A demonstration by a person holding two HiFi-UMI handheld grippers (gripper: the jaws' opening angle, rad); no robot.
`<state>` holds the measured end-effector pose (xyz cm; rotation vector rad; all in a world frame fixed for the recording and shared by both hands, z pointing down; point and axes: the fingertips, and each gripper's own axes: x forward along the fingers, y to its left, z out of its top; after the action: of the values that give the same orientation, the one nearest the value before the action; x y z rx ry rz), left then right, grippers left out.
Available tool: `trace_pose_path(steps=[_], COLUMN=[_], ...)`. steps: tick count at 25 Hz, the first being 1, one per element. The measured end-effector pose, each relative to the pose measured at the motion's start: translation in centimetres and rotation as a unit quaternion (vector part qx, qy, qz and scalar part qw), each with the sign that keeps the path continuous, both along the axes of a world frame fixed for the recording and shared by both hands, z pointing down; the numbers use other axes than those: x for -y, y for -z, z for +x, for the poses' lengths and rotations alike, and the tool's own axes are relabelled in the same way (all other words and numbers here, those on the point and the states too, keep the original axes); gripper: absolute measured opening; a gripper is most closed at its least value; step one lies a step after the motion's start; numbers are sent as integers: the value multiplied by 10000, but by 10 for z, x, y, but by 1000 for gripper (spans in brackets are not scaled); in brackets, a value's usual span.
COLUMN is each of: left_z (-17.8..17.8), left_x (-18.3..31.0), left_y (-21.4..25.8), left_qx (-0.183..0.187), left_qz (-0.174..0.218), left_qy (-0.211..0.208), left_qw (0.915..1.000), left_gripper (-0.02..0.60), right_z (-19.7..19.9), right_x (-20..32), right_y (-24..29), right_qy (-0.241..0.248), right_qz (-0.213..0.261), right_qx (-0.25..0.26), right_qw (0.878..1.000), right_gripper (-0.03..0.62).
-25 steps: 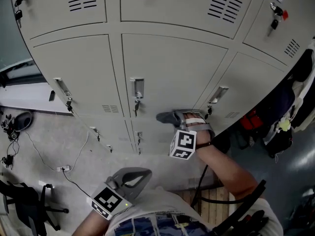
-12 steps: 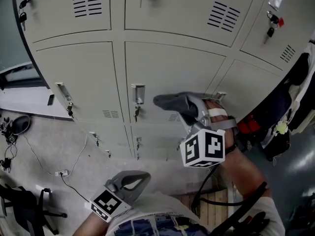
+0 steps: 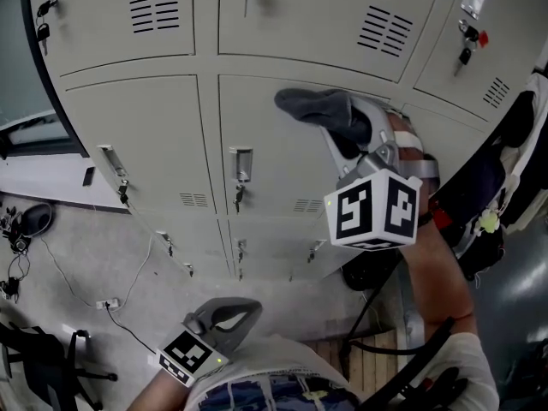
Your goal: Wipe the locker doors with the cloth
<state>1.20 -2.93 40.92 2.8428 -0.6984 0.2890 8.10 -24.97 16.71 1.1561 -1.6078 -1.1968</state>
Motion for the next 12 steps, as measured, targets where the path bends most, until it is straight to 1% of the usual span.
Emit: trace_pose_path(steps=[5,12], left_z=[-5,-6], left_x=[1,2], left_y=[-1,0], left_qx=[-20,-5], left_qz=[-25,-30], left_qy=[89,91], left_qw=[10000,10000], left_gripper=[3,3], right_z=[-3,-6], right_x=[7,8], right_y=[-21,-82], right_qy=[-107,-86], right_qz=[-74,-594], right_qx=[-206,-427], right_qw=[9997,9973], right_gripper=[147,147])
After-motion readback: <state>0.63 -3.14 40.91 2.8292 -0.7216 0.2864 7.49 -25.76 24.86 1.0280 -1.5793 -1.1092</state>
